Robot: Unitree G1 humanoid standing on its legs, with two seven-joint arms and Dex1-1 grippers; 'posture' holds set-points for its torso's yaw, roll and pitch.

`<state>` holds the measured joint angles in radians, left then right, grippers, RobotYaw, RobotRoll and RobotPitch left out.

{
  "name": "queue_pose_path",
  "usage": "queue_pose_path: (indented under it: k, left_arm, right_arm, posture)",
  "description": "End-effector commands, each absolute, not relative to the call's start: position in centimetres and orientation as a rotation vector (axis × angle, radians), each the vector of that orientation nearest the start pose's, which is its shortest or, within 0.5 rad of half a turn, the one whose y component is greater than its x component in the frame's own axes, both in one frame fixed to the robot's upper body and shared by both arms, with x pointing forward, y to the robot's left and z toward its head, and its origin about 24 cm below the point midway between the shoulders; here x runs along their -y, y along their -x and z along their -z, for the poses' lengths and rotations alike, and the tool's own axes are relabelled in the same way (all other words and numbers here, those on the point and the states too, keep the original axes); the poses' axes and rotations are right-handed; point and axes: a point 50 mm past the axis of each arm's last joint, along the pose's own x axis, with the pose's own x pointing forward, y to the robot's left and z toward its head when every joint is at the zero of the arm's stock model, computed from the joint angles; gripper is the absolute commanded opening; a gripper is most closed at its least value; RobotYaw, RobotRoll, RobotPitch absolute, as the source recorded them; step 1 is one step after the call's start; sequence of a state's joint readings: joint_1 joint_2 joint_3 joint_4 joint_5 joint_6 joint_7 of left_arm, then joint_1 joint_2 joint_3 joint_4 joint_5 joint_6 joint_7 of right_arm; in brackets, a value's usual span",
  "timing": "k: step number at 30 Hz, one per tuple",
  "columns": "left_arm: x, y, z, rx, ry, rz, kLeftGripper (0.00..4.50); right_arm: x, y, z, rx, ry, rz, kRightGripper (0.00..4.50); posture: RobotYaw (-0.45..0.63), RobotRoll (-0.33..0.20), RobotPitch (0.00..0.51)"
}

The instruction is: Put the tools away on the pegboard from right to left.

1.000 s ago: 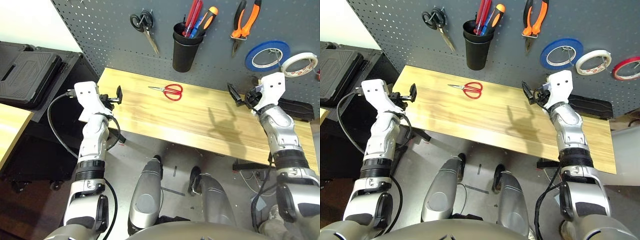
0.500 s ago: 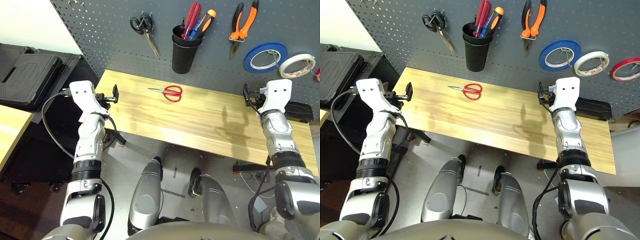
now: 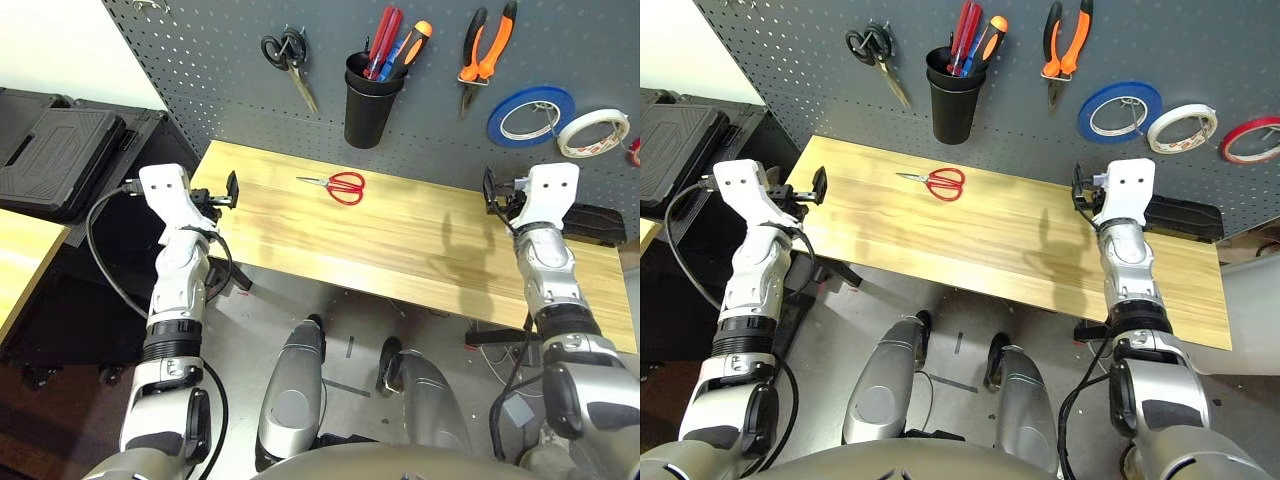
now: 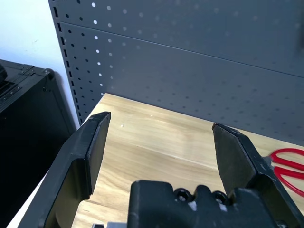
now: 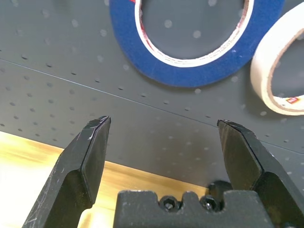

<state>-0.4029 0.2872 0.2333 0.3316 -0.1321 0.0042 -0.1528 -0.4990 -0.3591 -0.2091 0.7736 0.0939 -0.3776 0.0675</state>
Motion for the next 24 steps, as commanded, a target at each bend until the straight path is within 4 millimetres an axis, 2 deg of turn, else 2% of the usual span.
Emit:
queue_pose_path:
  k: [1,7,24]
  left_arm:
    - [-23.74,-32.37,-9.53,0.092,-0.071,-0.038,4.46]
    - [-23.71,-32.41,-9.40,0.092,-0.069,-0.040,4.46]
    - [-24.02,-32.51,-8.89,0.080,-0.076,-0.048,4.46]
  right_arm:
    - [26.88,-32.69,-6.71,0.117,0.180,0.177,4.50]
    - [26.93,-32.75,-6.81,0.119,0.173,0.176,4.50]
    - [27.83,-32.04,-5.93,0.088,0.148,0.329,4.50]
  posture:
    - [0.32,0.000,0.200]
    - [0.32,0.000,0.199]
    - [0.31,0.000,0.208]
